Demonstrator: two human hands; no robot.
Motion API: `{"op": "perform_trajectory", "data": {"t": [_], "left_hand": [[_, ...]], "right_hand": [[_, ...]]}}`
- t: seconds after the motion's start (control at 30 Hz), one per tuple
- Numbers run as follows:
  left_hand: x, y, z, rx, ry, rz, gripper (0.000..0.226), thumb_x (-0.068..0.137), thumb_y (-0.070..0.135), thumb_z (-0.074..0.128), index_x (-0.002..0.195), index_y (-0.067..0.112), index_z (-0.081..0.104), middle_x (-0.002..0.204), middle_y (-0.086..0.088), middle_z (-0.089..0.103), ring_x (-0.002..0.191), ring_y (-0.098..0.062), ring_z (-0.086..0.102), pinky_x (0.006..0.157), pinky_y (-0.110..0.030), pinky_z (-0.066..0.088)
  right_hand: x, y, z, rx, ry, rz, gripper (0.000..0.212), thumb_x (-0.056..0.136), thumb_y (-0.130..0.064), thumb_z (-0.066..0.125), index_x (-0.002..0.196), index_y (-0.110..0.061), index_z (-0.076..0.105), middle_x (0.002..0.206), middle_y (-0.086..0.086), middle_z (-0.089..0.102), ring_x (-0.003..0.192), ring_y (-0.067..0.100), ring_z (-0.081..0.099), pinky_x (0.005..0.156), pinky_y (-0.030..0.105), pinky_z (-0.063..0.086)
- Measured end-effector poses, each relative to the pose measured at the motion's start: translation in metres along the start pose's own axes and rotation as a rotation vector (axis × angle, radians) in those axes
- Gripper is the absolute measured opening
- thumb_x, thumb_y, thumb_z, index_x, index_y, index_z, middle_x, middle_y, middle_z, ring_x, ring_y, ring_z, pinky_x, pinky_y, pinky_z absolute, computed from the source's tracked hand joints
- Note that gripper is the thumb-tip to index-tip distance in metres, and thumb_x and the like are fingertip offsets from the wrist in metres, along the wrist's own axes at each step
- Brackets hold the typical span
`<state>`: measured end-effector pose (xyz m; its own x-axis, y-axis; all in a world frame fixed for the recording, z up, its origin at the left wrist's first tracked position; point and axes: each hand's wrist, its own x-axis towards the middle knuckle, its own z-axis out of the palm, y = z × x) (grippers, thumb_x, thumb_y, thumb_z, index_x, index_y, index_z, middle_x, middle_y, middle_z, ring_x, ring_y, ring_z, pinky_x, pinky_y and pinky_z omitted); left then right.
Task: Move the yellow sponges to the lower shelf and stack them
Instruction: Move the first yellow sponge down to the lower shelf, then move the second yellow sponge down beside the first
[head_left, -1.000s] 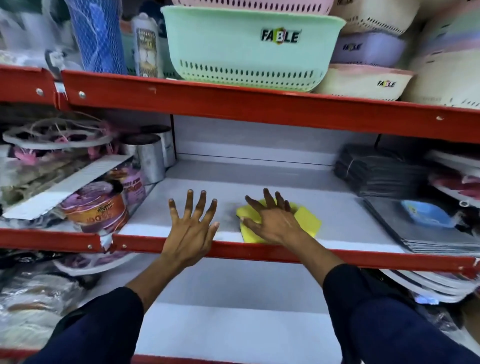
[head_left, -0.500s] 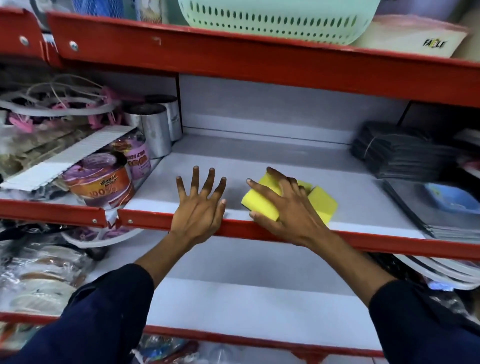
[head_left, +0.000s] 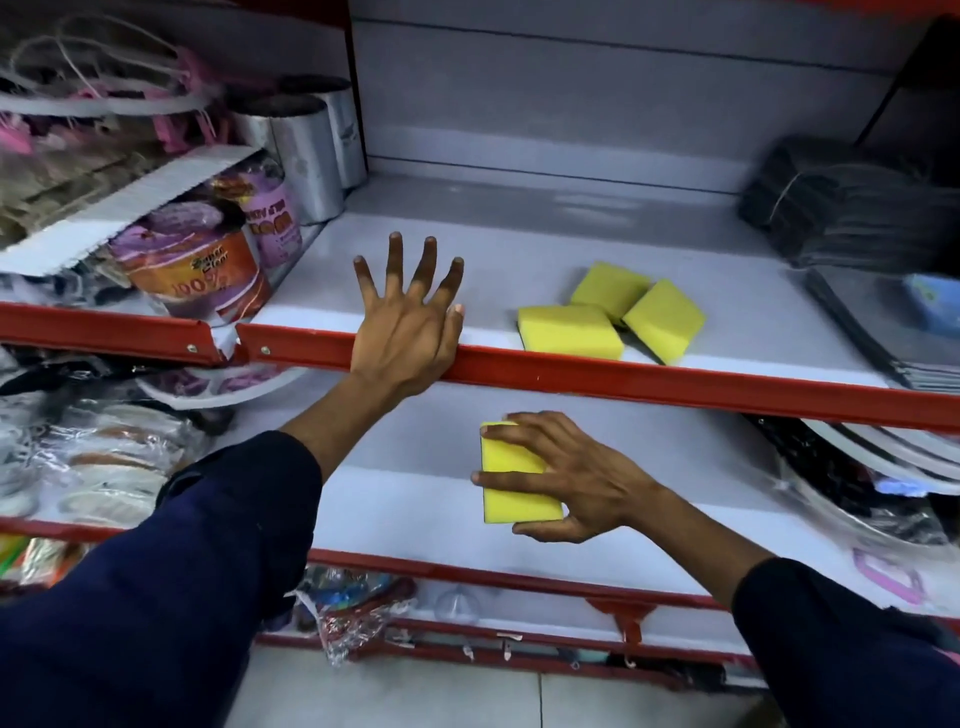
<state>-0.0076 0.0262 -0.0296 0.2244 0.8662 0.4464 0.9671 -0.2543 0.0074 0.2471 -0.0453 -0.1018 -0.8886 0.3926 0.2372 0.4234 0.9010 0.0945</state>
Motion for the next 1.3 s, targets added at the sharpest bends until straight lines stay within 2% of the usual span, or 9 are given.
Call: {"op": "perform_trajectory", "data": {"t": [0.17, 0.3, 0.43, 0.63, 0.8, 0.87, 0.97, 1.13, 1.3], "left_hand": [[0.000, -0.001, 0.004, -0.016, 0.039, 0.006, 0.059, 0.102, 0.045, 0.017, 0.156, 0.025, 0.024, 0.168, -0.011, 0.018, 0.155, -0.044, 0.002, 0.118, -0.076, 0.007], [0.002, -0.002, 0.009, -0.018, 0.074, 0.003, 0.058, 0.101, 0.045, 0.017, 0.156, 0.027, 0.024, 0.168, -0.011, 0.018, 0.155, -0.043, 0.003, 0.119, -0.075, 0.008], [0.003, -0.003, 0.013, -0.022, 0.100, 0.000, 0.058, 0.101, 0.045, 0.019, 0.156, 0.028, 0.025, 0.168, -0.011, 0.018, 0.155, -0.043, 0.003, 0.120, -0.074, 0.005], [0.002, -0.002, 0.014, -0.033, 0.119, 0.000, 0.058, 0.100, 0.045, 0.021, 0.156, 0.030, 0.027, 0.168, -0.011, 0.018, 0.156, -0.043, 0.004, 0.120, -0.073, 0.006], [0.003, -0.001, 0.013, -0.032, 0.122, 0.002, 0.058, 0.099, 0.044, 0.022, 0.155, 0.032, 0.027, 0.168, -0.011, 0.019, 0.156, -0.042, 0.005, 0.121, -0.072, 0.006], [0.003, -0.001, 0.012, -0.028, 0.118, 0.003, 0.058, 0.099, 0.044, 0.022, 0.155, 0.032, 0.027, 0.168, -0.011, 0.020, 0.156, -0.042, 0.005, 0.121, -0.072, 0.006], [0.003, -0.001, 0.010, -0.024, 0.104, -0.001, 0.058, 0.099, 0.044, 0.022, 0.156, 0.033, 0.025, 0.168, -0.011, 0.018, 0.156, -0.042, 0.003, 0.121, -0.072, 0.006], [0.001, -0.001, 0.008, -0.028, 0.077, -0.004, 0.057, 0.100, 0.044, 0.021, 0.156, 0.034, 0.024, 0.169, -0.011, 0.016, 0.156, -0.042, 0.002, 0.120, -0.073, 0.005], [0.001, 0.002, 0.002, -0.027, 0.043, -0.005, 0.059, 0.099, 0.045, 0.019, 0.157, 0.034, 0.020, 0.169, -0.011, 0.012, 0.156, -0.042, -0.002, 0.120, -0.074, 0.004]], "right_hand": [[0.004, -0.008, 0.072, 0.099, -0.161, 0.236, 0.066, 0.093, -0.066, 0.048, 0.152, -0.043, 0.030, 0.163, 0.008, 0.027, 0.144, 0.033, 0.035, 0.112, 0.051, 0.037], [0.021, -0.018, 0.128, 0.181, -0.263, 0.352, 0.064, 0.091, -0.062, 0.053, 0.149, -0.044, 0.036, 0.163, 0.009, 0.025, 0.143, 0.036, 0.033, 0.114, 0.053, 0.034], [0.030, -0.025, 0.169, 0.249, -0.296, 0.411, 0.056, 0.089, -0.059, 0.055, 0.143, -0.046, 0.044, 0.164, 0.007, 0.021, 0.143, 0.035, 0.031, 0.116, 0.051, 0.032], [0.028, -0.020, 0.202, 0.284, -0.310, 0.389, 0.050, 0.090, -0.057, 0.056, 0.138, -0.047, 0.046, 0.164, 0.005, 0.017, 0.149, 0.035, 0.019, 0.122, 0.056, 0.020], [0.023, -0.020, 0.198, 0.244, -0.312, 0.363, 0.060, 0.093, -0.068, 0.044, 0.149, -0.051, 0.029, 0.170, 0.001, -0.002, 0.158, 0.031, -0.004, 0.124, 0.065, 0.000], [0.022, -0.024, 0.187, 0.229, -0.251, 0.323, 0.062, 0.095, -0.068, 0.041, 0.152, -0.050, 0.023, 0.171, -0.002, -0.005, 0.158, 0.028, -0.008, 0.125, 0.065, 0.001], [0.021, -0.027, 0.156, 0.223, -0.100, 0.224, 0.061, 0.097, -0.062, 0.044, 0.153, -0.047, 0.024, 0.171, -0.005, 0.002, 0.159, 0.021, -0.002, 0.127, 0.060, 0.012], [0.027, -0.022, 0.078, 0.247, 0.189, 0.032, 0.059, 0.095, -0.041, 0.058, 0.151, -0.030, 0.042, 0.167, 0.005, 0.023, 0.157, 0.026, 0.020, 0.126, 0.052, 0.025], [0.041, -0.007, -0.011, 0.081, 0.409, -0.038, 0.056, 0.093, -0.034, 0.061, 0.146, -0.025, 0.049, 0.162, 0.010, 0.034, 0.153, 0.029, 0.030, 0.125, 0.047, 0.028]]}}
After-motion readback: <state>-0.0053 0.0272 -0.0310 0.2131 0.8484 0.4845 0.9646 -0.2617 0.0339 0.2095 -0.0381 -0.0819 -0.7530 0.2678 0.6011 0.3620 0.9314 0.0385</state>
